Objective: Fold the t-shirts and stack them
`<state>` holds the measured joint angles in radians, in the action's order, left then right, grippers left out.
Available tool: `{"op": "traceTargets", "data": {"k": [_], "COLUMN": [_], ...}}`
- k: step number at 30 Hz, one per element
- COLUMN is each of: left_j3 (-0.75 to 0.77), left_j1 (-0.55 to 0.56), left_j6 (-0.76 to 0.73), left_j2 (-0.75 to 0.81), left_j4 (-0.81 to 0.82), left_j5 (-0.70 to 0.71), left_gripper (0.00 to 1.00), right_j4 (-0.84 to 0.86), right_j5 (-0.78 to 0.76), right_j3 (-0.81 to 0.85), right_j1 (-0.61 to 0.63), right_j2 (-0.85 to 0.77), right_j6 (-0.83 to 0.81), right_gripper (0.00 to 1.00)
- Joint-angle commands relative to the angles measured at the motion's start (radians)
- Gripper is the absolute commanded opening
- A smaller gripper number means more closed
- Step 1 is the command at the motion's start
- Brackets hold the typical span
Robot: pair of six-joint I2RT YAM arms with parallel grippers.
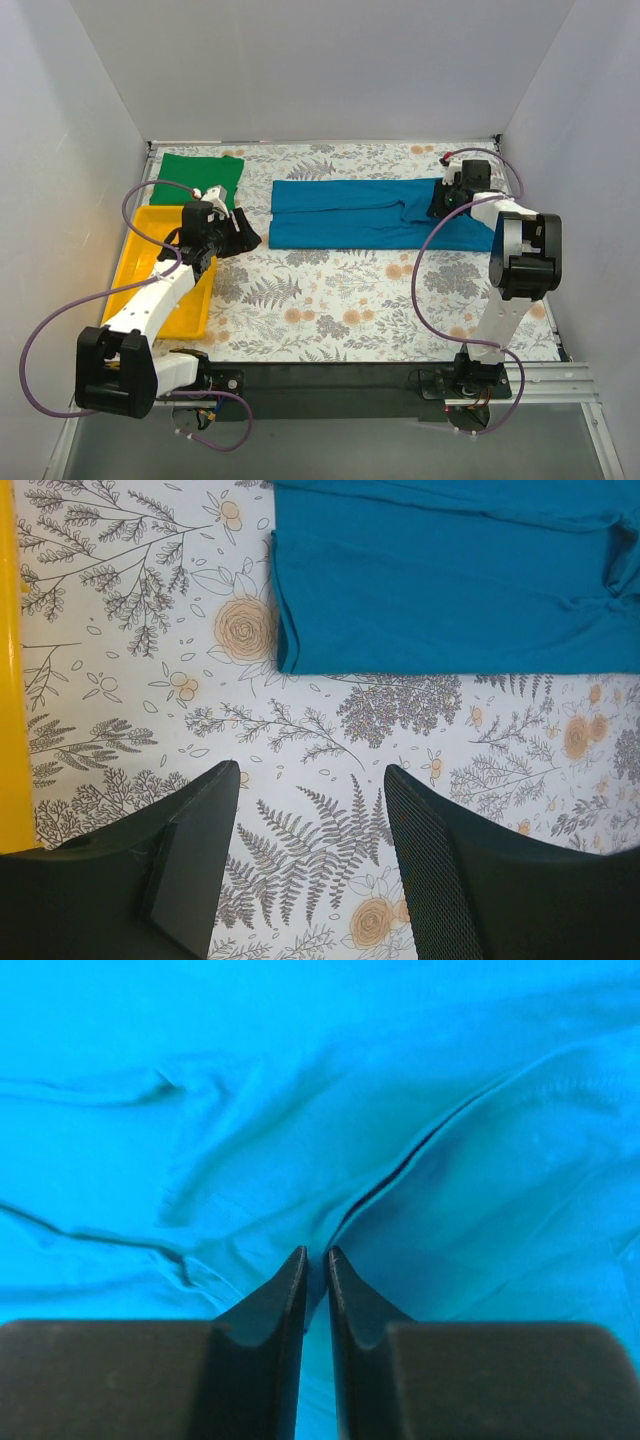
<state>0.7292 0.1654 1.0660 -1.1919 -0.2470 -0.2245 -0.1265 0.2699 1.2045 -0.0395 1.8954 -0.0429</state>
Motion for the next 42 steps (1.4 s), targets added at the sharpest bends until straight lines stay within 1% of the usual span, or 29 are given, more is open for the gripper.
{"op": "traceTargets", "data": {"k": [1,4,6,7,10,12,15,18,19,21,22,24,25,26,27,28,29,30,31,32,33,34,35,36,37,38,39,41,42], "left_j3": [0.001,0.001,-0.001,-0.001,-0.001,0.001,0.003,0.001,0.001,0.001,0.001,0.004,0.006,0.006,0.007,0.007,0.006,0.006,0.009,0.01,0.012,0.015,0.016,0.016,0.016,0.012,0.012,0.006,0.004], "left_j1": [-0.006,-0.006,-0.006,-0.006,-0.006,-0.006,-0.006,-0.006,-0.006,-0.006,-0.006,-0.006,-0.006,-0.006,-0.006,-0.006,-0.006,-0.006,-0.007,-0.006,-0.007,-0.007,-0.007,-0.007,-0.007,-0.007,-0.009,-0.009,-0.009], "left_j6": [-0.015,-0.017,-0.017,-0.017,-0.018,-0.017,-0.017,-0.011,-0.008,-0.001,0.0,-0.001,-0.001,-0.003,-0.006,-0.008,-0.009,-0.017,-0.018,-0.018,-0.02,-0.02,-0.02,-0.023,-0.021,-0.021,-0.02,-0.02,-0.02], "left_j2": [-0.003,-0.012,-0.018,-0.021,-0.035,-0.044,-0.049,-0.041,-0.038,-0.028,-0.025,-0.012,-0.005,0.005,0.029,0.04,0.052,0.073,0.081,0.086,0.09,0.092,0.095,0.103,0.109,0.121,0.129,0.152,0.159], "left_j4": [0.009,0.008,0.009,0.006,0.005,0.005,0.0,-0.001,0.0,0.002,0.0,0.0,-0.005,-0.006,-0.008,-0.012,-0.014,-0.014,-0.014,-0.015,-0.017,-0.018,-0.02,-0.021,-0.021,-0.023,-0.021,-0.018,-0.017], "left_j5": [-0.004,0.001,0.005,0.01,0.014,0.017,0.022,0.016,0.011,-0.004,-0.009,-0.009,-0.003,0.008,0.037,0.053,0.068,0.092,0.099,0.105,0.108,0.114,0.123,0.131,0.149,0.157,0.168,0.195,0.203], "left_gripper": [0.58,0.58,0.58,0.58,0.58,0.58,0.58,0.58,0.58,0.58,0.59,0.59,0.6,0.61,0.64,0.66,0.68,0.7,0.71,0.71,0.71,0.71,0.71,0.71,0.71,0.71,0.71,0.71,0.71], "right_j4": [0.016,0.016,0.014,0.013,0.014,0.013,0.014,0.019,0.025,0.027,0.025,-0.007,-0.03,-0.089,-0.119,-0.163,-0.223,-0.348,-0.39,-0.415,-0.421,-0.414,-0.397,-0.347,-0.32,-0.3,-0.274,-0.204,-0.181], "right_j5": [0.058,0.095,0.136,0.155,0.233,0.285,0.29,0.231,0.22,0.225,0.247,0.365,0.44,0.518,0.643,0.675,0.686,0.64,0.6,0.507,0.453,0.41,0.328,0.28,0.229,0.13,0.073,-0.063,-0.098], "right_j3": [0.059,0.104,0.127,0.142,0.199,0.234,0.221,0.169,0.129,0.093,0.066,0.037,0.021,-0.017,-0.031,-0.037,-0.02,-0.008,-0.005,-0.017,-0.029,-0.039,-0.043,-0.043,-0.031,-0.016,0.016,0.05,0.081], "right_j1": [-0.003,-0.003,-0.003,-0.003,-0.003,-0.003,-0.007,-0.011,-0.014,-0.022,-0.028,-0.03,-0.03,-0.03,-0.025,-0.002,0.021,0.041,0.141,0.189,0.241,0.345,0.396,0.499,0.548,0.594,0.678,0.752,0.807], "right_j2": [-0.002,0.03,0.053,0.082,0.137,0.155,0.134,0.041,-0.014,-0.065,-0.109,-0.156,-0.21,-0.235,-0.258,-0.284,-0.289,-0.291,-0.288,-0.289,-0.292,-0.294,-0.292,-0.285,-0.259,-0.236,-0.214,-0.144,-0.103], "right_j6": [0.026,0.064,0.084,0.104,0.138,0.144,0.124,0.046,-0.016,-0.06,-0.111,-0.193,-0.324,-0.392,-0.453,-0.582,-0.665,-0.748,-0.887,-0.94,-0.977,-1.032,-1.042,-1.042,-1.017,-1.005,-0.964,-0.936,-0.911], "right_gripper": [0.19,0.18,0.21,0.27,0.38,0.42,0.47,0.54,0.63,0.7,0.74,0.75,0.79,0.79,0.8,0.82,0.82,0.82,0.81,0.81,0.81,0.8,0.8,0.79,0.77,0.76,0.75,0.73,0.73]}}
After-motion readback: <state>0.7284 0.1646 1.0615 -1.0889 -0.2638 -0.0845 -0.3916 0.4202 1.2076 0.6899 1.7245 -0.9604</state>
